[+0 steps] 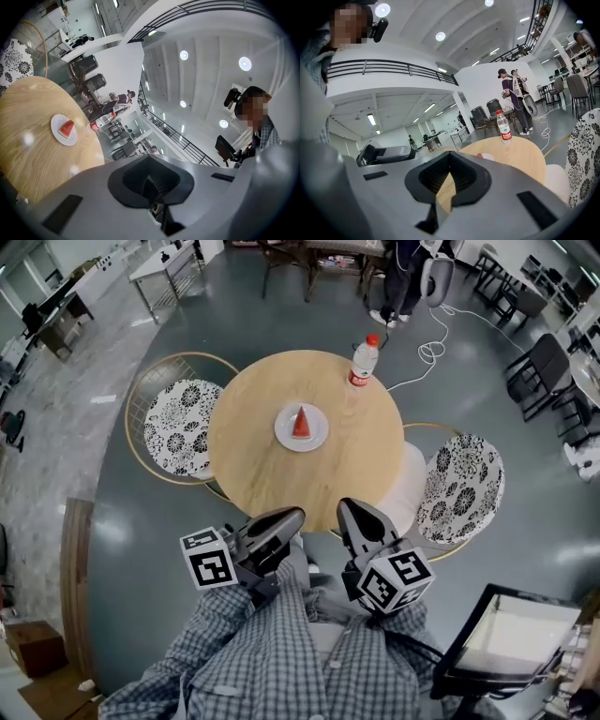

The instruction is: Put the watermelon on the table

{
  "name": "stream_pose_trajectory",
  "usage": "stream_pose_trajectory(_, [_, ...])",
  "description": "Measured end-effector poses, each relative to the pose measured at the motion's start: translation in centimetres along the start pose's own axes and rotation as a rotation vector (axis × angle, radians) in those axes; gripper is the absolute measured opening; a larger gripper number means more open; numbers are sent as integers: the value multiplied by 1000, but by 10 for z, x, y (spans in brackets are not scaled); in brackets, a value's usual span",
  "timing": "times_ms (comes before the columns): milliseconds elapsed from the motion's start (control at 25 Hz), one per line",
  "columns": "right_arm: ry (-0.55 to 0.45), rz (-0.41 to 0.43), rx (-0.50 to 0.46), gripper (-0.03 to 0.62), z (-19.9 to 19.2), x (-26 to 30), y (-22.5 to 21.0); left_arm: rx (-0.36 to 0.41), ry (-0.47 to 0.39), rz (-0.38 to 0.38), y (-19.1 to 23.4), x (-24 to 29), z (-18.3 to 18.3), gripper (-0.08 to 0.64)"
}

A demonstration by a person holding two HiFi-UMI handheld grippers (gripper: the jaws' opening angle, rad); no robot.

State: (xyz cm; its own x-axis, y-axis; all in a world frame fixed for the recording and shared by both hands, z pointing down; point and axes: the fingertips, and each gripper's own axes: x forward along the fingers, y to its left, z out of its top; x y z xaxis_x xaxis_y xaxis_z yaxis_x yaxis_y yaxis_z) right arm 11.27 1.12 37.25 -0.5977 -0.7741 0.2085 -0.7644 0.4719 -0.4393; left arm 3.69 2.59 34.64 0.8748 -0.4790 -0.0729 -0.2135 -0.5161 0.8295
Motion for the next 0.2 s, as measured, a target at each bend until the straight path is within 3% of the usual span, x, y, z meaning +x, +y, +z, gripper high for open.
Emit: stream_pose_trajectory(200, [0, -4, -9, 8, -3, 0, 0, 3, 10, -9, 3, 0, -4, 6])
